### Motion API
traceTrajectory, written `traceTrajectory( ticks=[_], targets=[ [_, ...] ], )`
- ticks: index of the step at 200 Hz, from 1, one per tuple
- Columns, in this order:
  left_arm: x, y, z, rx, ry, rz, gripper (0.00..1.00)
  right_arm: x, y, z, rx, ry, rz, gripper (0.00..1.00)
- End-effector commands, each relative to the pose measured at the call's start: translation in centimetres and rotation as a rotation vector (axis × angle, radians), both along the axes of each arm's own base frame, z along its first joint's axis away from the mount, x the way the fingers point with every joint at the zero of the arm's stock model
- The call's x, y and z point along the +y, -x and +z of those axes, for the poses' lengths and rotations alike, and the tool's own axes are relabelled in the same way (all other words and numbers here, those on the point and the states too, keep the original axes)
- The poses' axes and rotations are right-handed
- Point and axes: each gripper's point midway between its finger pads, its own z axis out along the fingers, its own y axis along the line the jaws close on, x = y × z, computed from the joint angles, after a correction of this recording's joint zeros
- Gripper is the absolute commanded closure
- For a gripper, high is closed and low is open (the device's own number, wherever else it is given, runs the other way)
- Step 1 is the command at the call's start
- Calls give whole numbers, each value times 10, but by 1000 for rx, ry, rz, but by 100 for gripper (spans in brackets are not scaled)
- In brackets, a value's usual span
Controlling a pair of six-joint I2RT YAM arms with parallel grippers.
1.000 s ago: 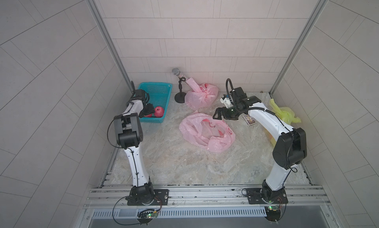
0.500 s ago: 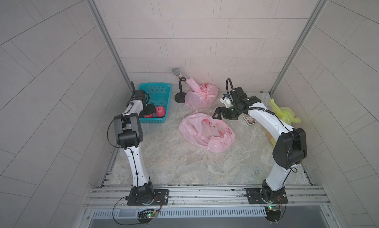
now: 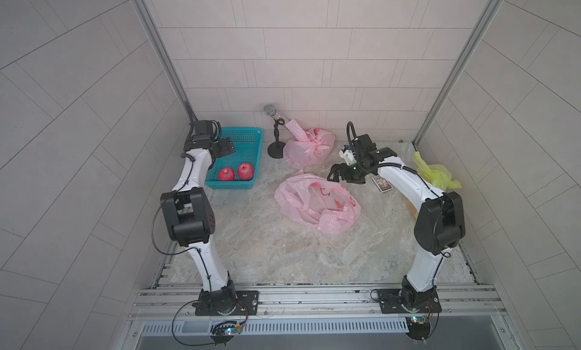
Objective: Untie the knot of a plastic bag & take out the apple
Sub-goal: Place the apple in the basket, then move the plastic bag to the corner of the board.
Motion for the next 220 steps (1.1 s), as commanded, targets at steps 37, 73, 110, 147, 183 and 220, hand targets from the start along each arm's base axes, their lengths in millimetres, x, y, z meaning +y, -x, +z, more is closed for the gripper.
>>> traceTrajectory(
  ticks=[37, 73, 110, 147, 183, 220],
  targets=[
    [-183, 51, 34, -87, 101, -427, 3, -2, -12, -57, 57, 61, -58, 21],
    [-273, 97, 28, -68, 179, -616, 4, 79, 35, -72, 154, -63, 200, 22],
    [-312, 135, 13, -37, 230, -692, 5, 99, 37, -61, 140, -255, 160, 18],
    [-343, 168, -5, -10, 252, -771, 5, 26, 20, -24, 41, -399, -61, 17],
    [-393, 177, -2, -18, 238, -886, 6, 10, 44, 14, -35, -377, -63, 14],
    [-435, 171, -34, 57, 257, -948, 13, -40, 59, 26, -137, -193, -223, 14]
  ],
)
